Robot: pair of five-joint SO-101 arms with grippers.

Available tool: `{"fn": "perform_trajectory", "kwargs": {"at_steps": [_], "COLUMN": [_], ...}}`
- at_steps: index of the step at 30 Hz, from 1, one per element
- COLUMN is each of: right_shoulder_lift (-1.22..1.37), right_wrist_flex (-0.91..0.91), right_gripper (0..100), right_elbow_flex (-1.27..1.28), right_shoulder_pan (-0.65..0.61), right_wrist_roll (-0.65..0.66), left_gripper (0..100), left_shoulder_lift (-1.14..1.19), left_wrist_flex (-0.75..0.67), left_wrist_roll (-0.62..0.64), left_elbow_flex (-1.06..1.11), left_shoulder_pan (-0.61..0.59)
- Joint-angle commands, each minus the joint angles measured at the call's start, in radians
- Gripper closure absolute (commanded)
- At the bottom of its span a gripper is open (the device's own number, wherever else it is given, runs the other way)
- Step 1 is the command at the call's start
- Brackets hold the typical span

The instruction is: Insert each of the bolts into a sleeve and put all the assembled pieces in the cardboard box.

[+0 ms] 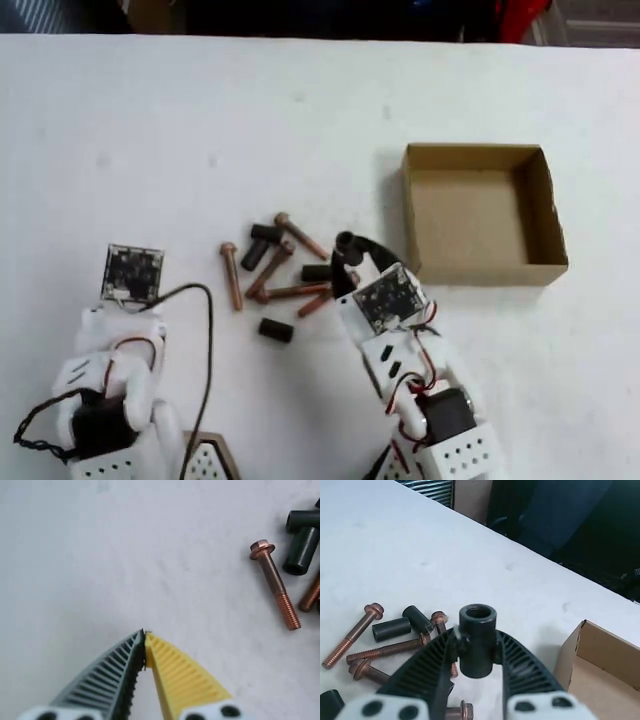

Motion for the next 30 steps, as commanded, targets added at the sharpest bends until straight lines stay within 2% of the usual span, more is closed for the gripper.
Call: {"fn": "perform_trajectory", "kwargs": {"at_steps": [1, 6, 15, 19, 23, 25, 30], "right_shoulder_lift": [-0.013, -0.013, -0.012, -0.012, -0.012, -0.012, -0.012], "right_wrist_flex": [-0.030, -0.024, 0.024, 0.021, 0.022, 0.024, 0.024], "right_gripper": [98.1, 98.1, 98.1, 98.1, 98.1, 98.1, 98.1], "right_elbow_flex": [0.009, 0.009, 0.009, 0.009, 0.009, 0.009, 0.009], "right_shoulder_pan": [0.008, 0.008, 0.002, -0.013, -0.064, -0.059, -0.005], "right_wrist_roll": [-0.006, -0.003, -0.008, -0.014, -0.160, -0.204, -0.190], "left_gripper": [98, 98, 98, 98, 97, 93, 80], "left_shoulder_lift": [0.061, 0.357, 0.977, 1.188, 1.371, 1.457, 1.653], "left_wrist_flex": [0.014, 0.009, 0.011, 0.011, 0.011, 0.011, 0.011], "left_wrist_roll": [-0.009, -0.009, 0.008, 0.124, 0.218, 0.267, 0.393], "left_elbow_flex": [-0.086, -0.241, -0.525, -0.628, -0.721, -0.764, -0.895], "left_shoulder_pan": [-0.008, -0.007, 0.090, 0.157, 0.255, 0.297, 0.351]}}
